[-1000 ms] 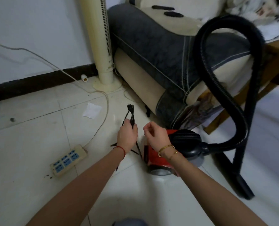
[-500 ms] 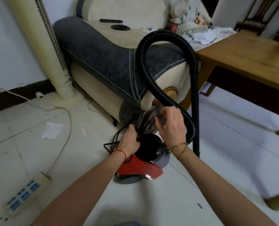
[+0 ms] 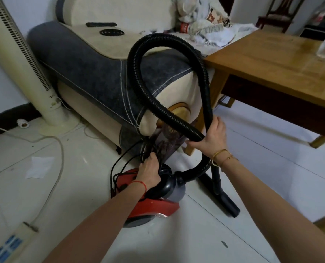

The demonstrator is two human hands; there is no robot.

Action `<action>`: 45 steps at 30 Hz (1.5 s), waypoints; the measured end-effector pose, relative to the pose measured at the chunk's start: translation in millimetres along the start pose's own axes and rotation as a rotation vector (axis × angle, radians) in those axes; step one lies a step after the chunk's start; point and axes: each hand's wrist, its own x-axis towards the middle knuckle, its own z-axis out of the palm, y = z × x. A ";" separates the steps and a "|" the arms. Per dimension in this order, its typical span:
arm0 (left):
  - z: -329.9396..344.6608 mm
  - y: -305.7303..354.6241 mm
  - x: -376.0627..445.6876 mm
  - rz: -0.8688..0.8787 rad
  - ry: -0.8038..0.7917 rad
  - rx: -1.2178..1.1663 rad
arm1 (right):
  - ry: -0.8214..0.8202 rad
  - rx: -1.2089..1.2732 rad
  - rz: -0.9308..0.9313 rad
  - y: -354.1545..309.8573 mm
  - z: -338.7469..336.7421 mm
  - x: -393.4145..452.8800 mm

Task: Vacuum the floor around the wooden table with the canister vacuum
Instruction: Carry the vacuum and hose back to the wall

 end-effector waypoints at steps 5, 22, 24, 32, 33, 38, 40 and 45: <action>1.3 1.4 3.3 0.021 -0.045 0.024 | -0.159 0.137 0.176 14.0 1.1 27.2; 9.5 -1.8 18.1 -0.040 -0.170 0.148 | 0.028 0.357 0.248 29.6 11.9 50.5; 9.8 -2.0 18.1 -0.043 -0.173 0.163 | 0.060 0.371 0.265 30.5 12.7 50.3; 4.6 0.3 12.6 -0.022 -0.204 0.190 | 0.015 0.314 0.191 25.4 12.2 43.8; 3.8 0.2 9.9 -0.007 -0.214 0.192 | -0.016 0.302 0.176 22.8 10.8 40.8; -11.0 9.4 -18.8 0.082 -0.258 0.287 | -0.101 0.204 0.083 -2.5 -5.3 9.2; -27.3 16.4 -34.1 0.079 -0.267 0.285 | -0.106 0.199 0.053 -16.9 -22.0 -3.9; -104.4 49.0 -78.8 0.038 -0.333 0.244 | -0.105 0.230 -0.001 -73.0 -107.3 -17.2</action>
